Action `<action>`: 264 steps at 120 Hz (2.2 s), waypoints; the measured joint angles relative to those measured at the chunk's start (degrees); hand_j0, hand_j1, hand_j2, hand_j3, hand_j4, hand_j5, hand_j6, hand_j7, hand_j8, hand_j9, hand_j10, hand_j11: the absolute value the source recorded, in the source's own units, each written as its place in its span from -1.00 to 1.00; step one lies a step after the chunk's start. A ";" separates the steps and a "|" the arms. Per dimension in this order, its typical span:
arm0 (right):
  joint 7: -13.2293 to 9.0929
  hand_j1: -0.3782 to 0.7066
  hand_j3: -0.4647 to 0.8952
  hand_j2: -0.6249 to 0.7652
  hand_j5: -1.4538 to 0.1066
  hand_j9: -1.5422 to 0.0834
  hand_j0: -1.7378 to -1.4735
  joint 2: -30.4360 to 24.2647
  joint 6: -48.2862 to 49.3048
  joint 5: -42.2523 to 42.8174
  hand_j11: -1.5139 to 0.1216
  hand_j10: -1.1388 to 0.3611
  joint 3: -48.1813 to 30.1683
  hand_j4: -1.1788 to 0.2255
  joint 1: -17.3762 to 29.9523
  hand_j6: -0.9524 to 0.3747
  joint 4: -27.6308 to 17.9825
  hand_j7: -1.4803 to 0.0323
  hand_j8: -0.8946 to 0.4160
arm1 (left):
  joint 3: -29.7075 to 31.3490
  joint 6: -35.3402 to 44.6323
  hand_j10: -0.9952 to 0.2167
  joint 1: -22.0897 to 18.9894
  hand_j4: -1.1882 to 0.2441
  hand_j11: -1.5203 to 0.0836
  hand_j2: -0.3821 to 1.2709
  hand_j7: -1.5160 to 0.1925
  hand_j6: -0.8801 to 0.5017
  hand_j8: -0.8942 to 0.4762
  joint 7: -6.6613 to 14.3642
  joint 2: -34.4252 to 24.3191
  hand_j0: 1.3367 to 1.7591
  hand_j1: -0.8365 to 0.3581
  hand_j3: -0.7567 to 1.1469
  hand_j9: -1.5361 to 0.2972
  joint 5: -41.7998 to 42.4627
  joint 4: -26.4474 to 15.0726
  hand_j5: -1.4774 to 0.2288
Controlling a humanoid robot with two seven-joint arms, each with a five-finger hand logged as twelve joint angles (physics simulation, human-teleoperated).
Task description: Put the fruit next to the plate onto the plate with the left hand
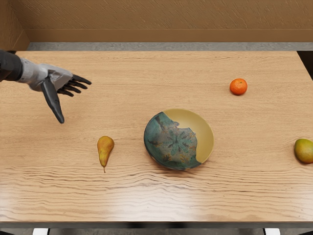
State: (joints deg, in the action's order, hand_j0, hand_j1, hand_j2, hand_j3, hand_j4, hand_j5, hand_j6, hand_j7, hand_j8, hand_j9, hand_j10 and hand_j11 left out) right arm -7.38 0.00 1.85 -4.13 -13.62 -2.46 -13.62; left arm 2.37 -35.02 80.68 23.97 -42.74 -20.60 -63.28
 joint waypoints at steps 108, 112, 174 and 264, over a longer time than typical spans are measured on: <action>-0.08 -0.89 -0.32 -0.11 0.82 0.85 -0.40 0.00 0.00 0.00 0.81 0.48 0.00 0.64 0.00 0.40 0.01 0.91 0.32 | 0.43 14.47 0.64 -2.58 0.66 0.90 -0.54 0.77 0.27 0.30 11.01 7.23 0.52 0.98 -0.20 0.68 -17.58 -17.83 0.73; -0.06 -0.89 -0.32 -0.11 0.82 0.85 -0.40 0.00 0.00 0.00 0.81 0.48 0.00 0.64 0.00 0.40 0.02 0.91 0.32 | 0.44 14.61 0.64 -2.69 0.66 0.90 -0.54 0.77 0.27 0.30 11.01 7.60 0.52 0.98 -0.20 0.68 -17.61 -18.14 0.73; -0.07 -0.89 -0.32 -0.11 0.82 0.86 -0.40 0.00 0.00 0.00 0.81 0.48 0.00 0.64 0.00 0.40 0.08 0.91 0.33 | 0.54 22.38 0.64 -2.90 0.66 0.90 -0.54 0.77 0.27 0.30 11.03 7.56 0.52 0.98 -0.20 0.68 -28.61 -30.86 0.73; -0.09 -0.89 -0.32 -0.11 0.82 0.86 -0.40 0.00 0.00 0.00 0.81 0.48 0.00 0.64 -0.08 0.40 0.09 0.91 0.33 | 2.97 20.82 0.64 -5.89 0.66 0.90 -0.54 0.77 0.27 0.30 11.03 9.08 0.52 0.98 -0.20 0.68 -45.95 -33.49 0.73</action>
State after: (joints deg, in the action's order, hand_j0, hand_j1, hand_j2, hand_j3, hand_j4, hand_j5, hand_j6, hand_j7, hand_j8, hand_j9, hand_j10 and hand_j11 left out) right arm -7.47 0.00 1.85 -4.13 -13.62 -2.54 -13.54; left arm 5.33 -14.20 74.79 35.00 -33.66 -66.55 -96.78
